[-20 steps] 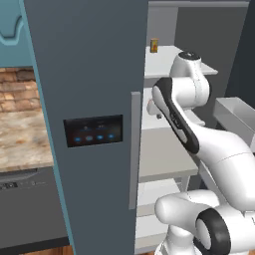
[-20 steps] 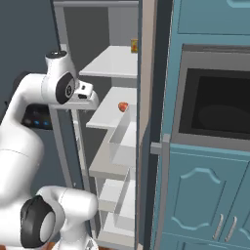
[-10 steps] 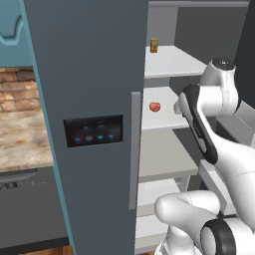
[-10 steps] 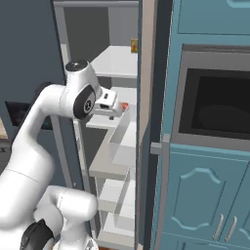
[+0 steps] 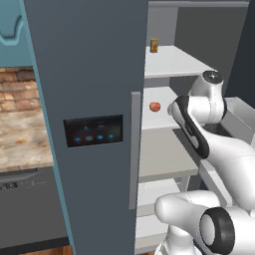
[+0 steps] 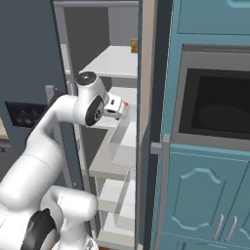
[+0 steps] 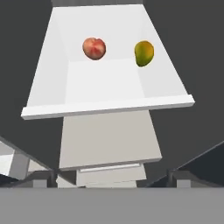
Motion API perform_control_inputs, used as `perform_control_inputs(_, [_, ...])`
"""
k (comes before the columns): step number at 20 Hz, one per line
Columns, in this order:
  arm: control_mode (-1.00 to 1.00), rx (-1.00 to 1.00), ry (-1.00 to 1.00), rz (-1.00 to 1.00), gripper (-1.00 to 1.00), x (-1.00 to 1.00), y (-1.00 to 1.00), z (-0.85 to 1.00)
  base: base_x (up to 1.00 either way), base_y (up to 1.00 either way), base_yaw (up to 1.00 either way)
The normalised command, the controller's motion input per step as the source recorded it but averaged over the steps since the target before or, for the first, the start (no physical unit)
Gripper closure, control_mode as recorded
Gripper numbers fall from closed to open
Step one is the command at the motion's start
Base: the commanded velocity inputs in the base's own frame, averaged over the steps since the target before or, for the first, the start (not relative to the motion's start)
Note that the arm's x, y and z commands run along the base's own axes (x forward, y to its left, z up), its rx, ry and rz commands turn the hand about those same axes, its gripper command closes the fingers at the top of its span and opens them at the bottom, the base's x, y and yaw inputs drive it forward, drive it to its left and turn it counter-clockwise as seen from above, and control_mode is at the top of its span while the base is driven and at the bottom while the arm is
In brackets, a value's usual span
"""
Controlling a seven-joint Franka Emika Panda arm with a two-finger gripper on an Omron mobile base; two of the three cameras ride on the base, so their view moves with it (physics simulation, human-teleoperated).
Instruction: Pick the peach and mango from the fridge and place them on the plate next to the blender to make a fruit smoothie.
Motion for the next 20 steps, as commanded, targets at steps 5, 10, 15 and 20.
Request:
perform_control_inputs(5, [-1.0,0.09,-0.09,0.0,-1.0,0.46,0.0,-0.3,0.0,0.0,0.0])
perform_control_inputs(10, [-1.0,0.11,-0.03,0.01,-1.0,0.4,0.0,-0.09,0.0,0.0,0.0])
perform_control_inputs(15, [-1.0,0.0,0.0,0.06,-1.0,0.46,0.0,-0.01,0.0,0.0,0.0])
perform_control_inputs(20, [-1.0,0.0,0.0,0.08,-1.0,0.45,0.0,-0.02,0.0,0.0,0.0])
